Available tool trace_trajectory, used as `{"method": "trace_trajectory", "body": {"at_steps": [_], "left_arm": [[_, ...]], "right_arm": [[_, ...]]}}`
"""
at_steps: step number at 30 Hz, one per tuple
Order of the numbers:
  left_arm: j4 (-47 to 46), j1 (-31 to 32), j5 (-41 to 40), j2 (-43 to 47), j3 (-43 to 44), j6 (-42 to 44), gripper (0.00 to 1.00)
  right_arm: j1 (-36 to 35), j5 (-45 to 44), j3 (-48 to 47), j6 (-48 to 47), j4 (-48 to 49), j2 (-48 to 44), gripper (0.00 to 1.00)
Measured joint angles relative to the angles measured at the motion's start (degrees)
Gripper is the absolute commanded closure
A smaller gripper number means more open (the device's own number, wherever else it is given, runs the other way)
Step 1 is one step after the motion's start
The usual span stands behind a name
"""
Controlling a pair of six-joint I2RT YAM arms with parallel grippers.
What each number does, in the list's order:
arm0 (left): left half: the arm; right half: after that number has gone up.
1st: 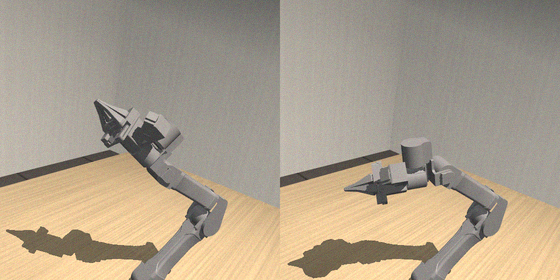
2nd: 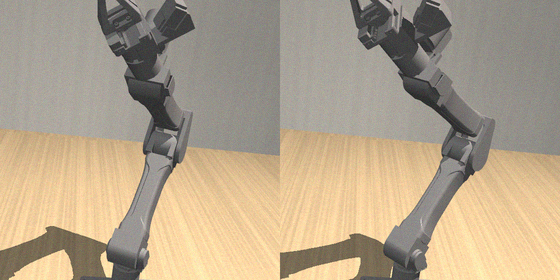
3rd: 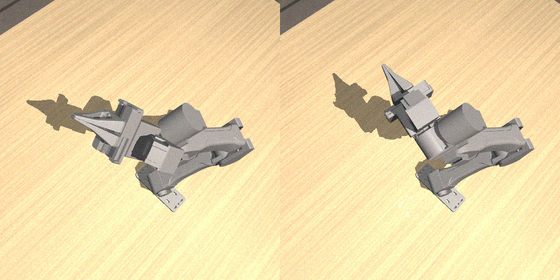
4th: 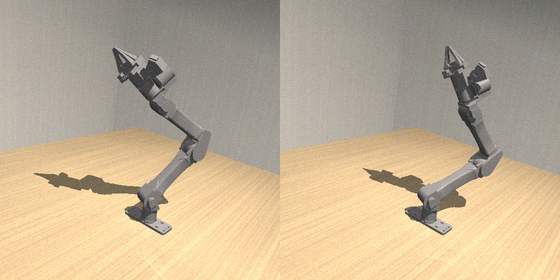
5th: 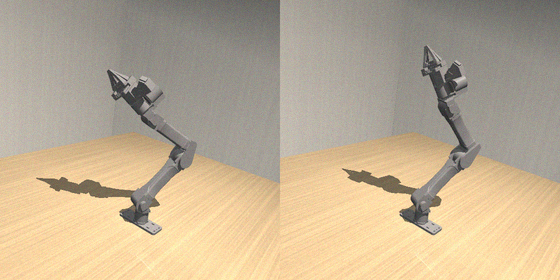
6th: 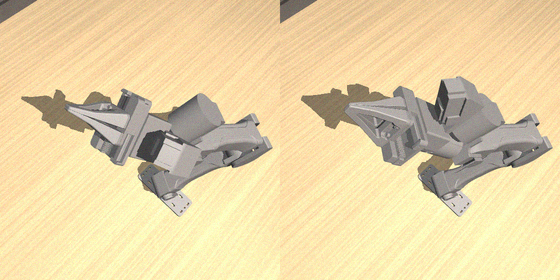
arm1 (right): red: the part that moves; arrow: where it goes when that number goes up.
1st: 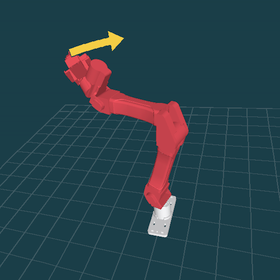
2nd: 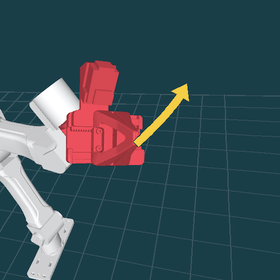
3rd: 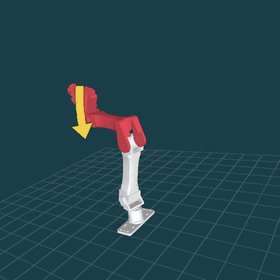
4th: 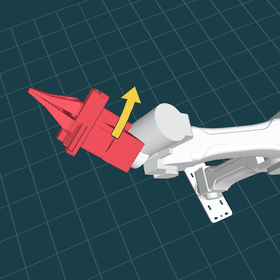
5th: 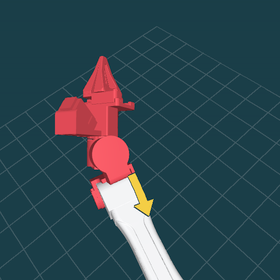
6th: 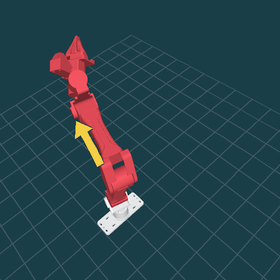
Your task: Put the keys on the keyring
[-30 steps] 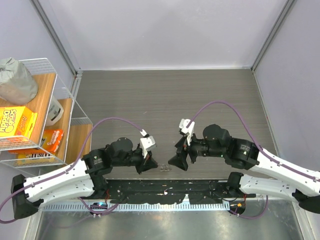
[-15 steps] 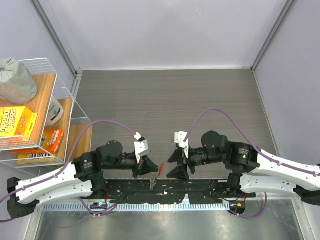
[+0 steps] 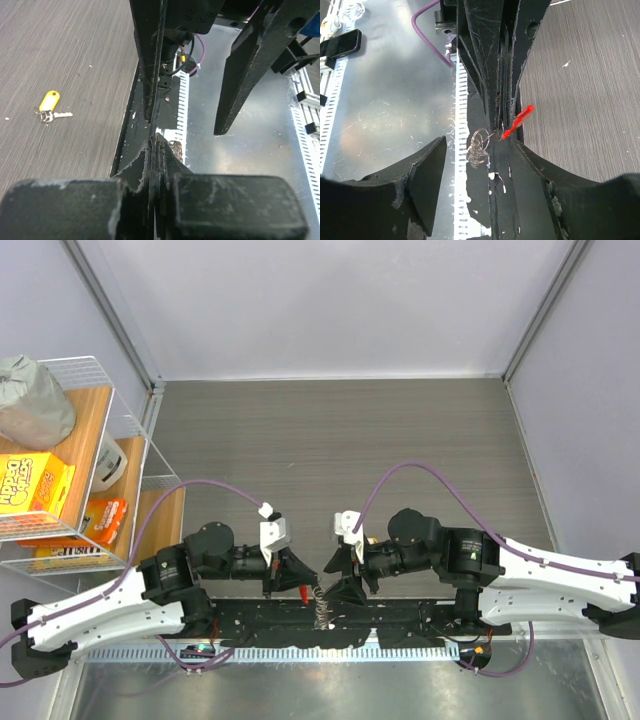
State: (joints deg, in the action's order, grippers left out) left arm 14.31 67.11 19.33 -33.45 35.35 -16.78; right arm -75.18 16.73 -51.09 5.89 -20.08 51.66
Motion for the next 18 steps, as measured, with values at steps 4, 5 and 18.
{"method": "trace_trajectory", "body": {"at_steps": [4,5,18], "left_arm": [[-1.22,0.02,1.62,0.42,0.13,-1.01,1.00],[-1.44,0.02,1.95,0.46,0.13,-1.11,1.00],[-4.09,0.07,5.57,0.63,0.15,-2.86,1.00]], "right_arm": [[-0.39,-0.09,0.00,-0.04,0.61,0.24,0.44],[-0.50,-0.09,-0.02,-0.07,0.72,0.39,0.45],[-1.75,-0.11,-0.02,-1.20,1.40,2.21,0.64]]}}
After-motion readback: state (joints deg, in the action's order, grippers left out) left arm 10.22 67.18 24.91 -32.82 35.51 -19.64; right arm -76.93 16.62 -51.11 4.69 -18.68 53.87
